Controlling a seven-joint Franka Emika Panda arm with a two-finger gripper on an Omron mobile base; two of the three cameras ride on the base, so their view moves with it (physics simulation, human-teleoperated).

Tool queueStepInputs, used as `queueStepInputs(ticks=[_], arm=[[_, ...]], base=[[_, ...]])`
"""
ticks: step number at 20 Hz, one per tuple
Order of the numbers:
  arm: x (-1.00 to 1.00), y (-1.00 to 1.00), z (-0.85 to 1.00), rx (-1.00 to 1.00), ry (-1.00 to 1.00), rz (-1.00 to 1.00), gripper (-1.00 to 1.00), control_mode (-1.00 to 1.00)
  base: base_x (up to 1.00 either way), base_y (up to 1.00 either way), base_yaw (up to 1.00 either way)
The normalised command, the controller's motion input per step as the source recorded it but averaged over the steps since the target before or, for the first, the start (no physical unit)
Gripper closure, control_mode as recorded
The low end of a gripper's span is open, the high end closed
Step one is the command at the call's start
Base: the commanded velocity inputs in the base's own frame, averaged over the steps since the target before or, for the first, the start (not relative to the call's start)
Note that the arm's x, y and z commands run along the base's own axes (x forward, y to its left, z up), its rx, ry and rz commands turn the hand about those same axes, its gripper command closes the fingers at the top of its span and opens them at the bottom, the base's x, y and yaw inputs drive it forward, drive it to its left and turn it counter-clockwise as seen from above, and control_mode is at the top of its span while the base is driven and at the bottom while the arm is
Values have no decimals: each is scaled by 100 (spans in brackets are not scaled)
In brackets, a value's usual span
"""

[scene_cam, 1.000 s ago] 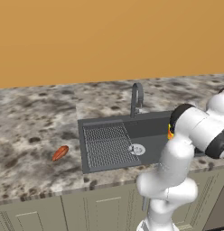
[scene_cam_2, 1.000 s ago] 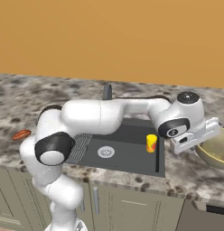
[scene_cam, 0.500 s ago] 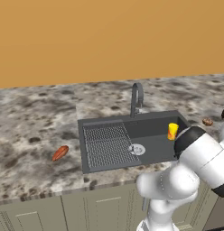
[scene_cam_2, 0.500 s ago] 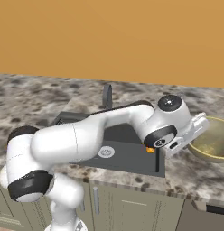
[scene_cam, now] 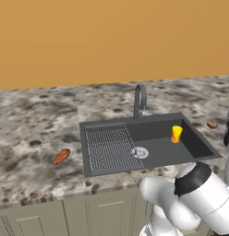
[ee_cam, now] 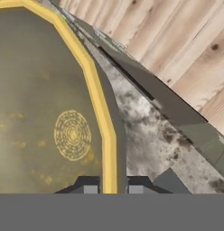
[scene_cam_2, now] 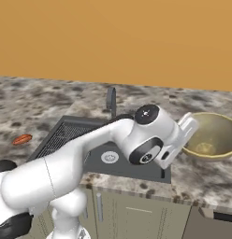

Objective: Remove the sweet potato and mushroom from the sink. Then move the bowl and cup from the counter to the sink for washing.

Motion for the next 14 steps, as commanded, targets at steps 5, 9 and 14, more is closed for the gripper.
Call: queueStepInputs(ticks=[5, 9, 14], arm=[[-13, 33, 25, -9, 12, 14, 100, -100], [-8, 33, 23, -4, 14, 16, 100, -100], [-8, 38, 17, 0, 10, 20, 100, -100]], base=[[0, 0, 0], [0, 0, 0], [0, 0, 0]])
